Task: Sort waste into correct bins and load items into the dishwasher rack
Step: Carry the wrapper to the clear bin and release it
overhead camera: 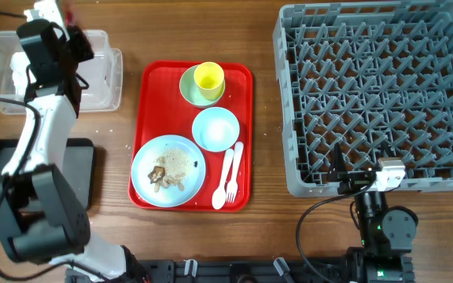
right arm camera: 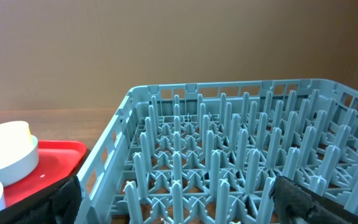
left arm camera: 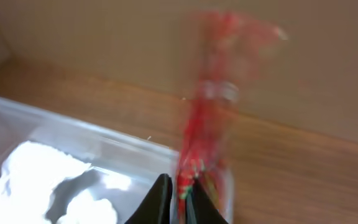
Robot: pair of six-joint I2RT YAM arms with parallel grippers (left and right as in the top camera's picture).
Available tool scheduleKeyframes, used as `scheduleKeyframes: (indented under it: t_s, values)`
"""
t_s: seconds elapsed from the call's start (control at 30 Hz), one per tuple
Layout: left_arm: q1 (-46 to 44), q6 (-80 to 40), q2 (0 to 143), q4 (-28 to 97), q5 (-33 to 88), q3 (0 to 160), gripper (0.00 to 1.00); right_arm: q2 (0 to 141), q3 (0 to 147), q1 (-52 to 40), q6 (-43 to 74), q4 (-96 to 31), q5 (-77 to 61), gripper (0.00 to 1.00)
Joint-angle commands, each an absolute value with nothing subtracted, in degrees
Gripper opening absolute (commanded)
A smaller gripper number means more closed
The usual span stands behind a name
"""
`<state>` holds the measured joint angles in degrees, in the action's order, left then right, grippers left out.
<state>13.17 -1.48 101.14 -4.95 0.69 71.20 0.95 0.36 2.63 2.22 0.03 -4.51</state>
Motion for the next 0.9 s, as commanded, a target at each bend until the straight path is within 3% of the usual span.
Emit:
scheduleKeyframes:
  t_s: [0.0,0.13,0.17,0.2,0.23,0.33,0.5,0.67,0.8,0.87]
  values:
    - [16.2,-2.4,103.2,-5.4,0.5,71.3,0.10,1.0,0.3,2.9,1.6,0.3,-5.0,1.00]
    - [19.0,-2.4,103.2,-4.0,0.6,71.3,0.16,1.0,0.3,2.9,1.6,0.3,-5.0,1.00]
    - [19.4,-2.4,103.2,-3.4,0.6,71.3,0.27,1.0,0.3,2.9,1.6,0.3,-5.0,1.00]
    - [19.7,-2.4,103.2,-2.7,0.6,71.3,0.48,1.0,0.3,2.9,1.6,0.3,-5.0,1.00]
    - [19.8,-2.4,103.2,-2.4,0.6,71.3,0.79,1.0,0.3,2.9,1.6,0.3,-5.0,1.00]
    - [19.6,-2.4,102.7,-1.7,0.6,71.3,1.00,1.0,0.3,2.9,1.6,0.3,-5.0,1.00]
    - [17.6,-4.5,93.1,6.1,8.1,71.3,1.00,1.0,0.3,2.9,1.6,0.3,-5.0,1.00]
    - [17.1,-15.5,78.1,30.4,21.5,71.3,1.00,1.0,0.3,2.9,1.6,0.3,-5.0,1.00]
    - [15.6,-15.9,72.5,50.3,34.4,71.3,1.00,1.0,0.3,2.9,1.6,0.3,-5.0,1.00]
    - [14.4,-15.9,71.9,58.3,35.1,71.3,1.00,1.0,0.3,2.9,1.6,0.3,-5.0,1.00]
